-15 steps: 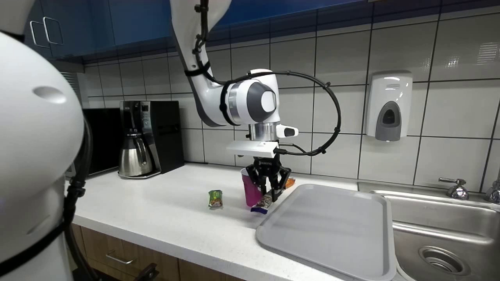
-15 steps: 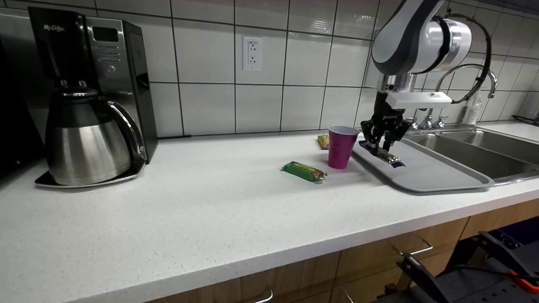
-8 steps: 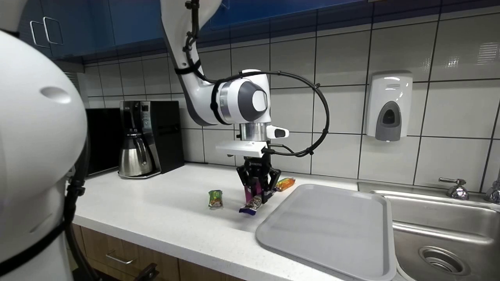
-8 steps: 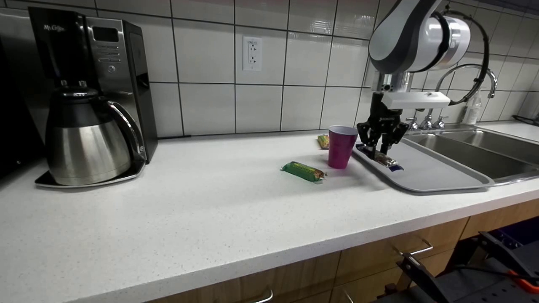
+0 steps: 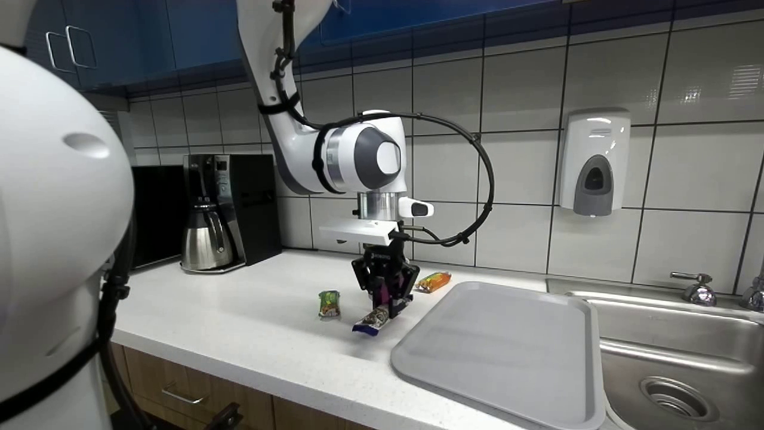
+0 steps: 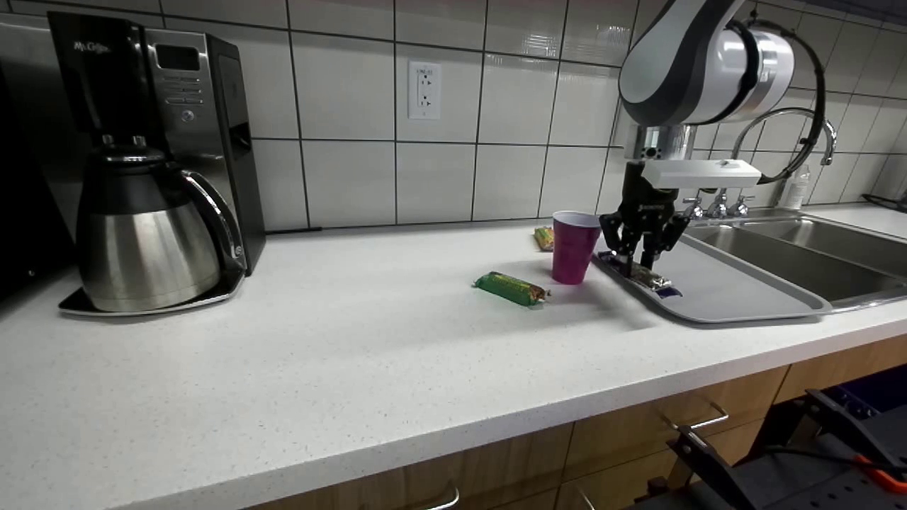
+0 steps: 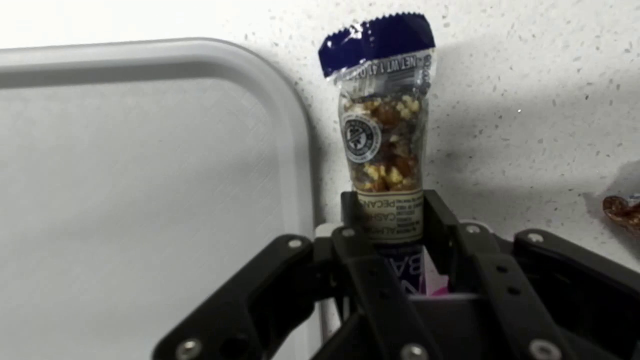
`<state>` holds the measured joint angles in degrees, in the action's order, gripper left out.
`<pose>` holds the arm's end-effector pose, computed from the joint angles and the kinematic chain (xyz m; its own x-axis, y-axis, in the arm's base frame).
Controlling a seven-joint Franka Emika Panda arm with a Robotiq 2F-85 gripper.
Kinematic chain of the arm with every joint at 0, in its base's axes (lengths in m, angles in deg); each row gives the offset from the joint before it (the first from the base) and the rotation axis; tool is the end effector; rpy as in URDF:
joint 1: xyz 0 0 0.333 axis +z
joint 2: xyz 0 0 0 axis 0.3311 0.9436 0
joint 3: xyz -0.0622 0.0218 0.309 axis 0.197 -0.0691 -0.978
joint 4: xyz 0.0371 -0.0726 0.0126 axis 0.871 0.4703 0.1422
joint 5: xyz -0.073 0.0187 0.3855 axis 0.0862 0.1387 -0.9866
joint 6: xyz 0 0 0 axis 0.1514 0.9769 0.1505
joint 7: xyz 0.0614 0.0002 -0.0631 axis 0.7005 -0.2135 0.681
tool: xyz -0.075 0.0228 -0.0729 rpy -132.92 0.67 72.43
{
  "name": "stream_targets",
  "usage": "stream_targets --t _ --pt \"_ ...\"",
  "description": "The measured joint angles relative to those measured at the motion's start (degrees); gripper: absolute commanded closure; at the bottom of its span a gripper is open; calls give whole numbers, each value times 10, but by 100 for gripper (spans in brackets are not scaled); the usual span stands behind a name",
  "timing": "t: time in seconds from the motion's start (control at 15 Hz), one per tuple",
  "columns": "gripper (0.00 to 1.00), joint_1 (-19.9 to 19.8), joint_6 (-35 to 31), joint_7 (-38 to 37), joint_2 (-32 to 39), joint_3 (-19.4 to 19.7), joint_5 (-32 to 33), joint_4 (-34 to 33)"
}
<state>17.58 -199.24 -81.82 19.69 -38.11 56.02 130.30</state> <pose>0.4603 -0.0526 0.2268 0.9898 -0.1371 -0.0388 -0.1353 -0.9897 0.0460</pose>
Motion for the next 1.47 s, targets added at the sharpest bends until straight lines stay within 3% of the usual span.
stream_targets --t 1.47 --pt "92 6 0 0 14 -13 -1 25"
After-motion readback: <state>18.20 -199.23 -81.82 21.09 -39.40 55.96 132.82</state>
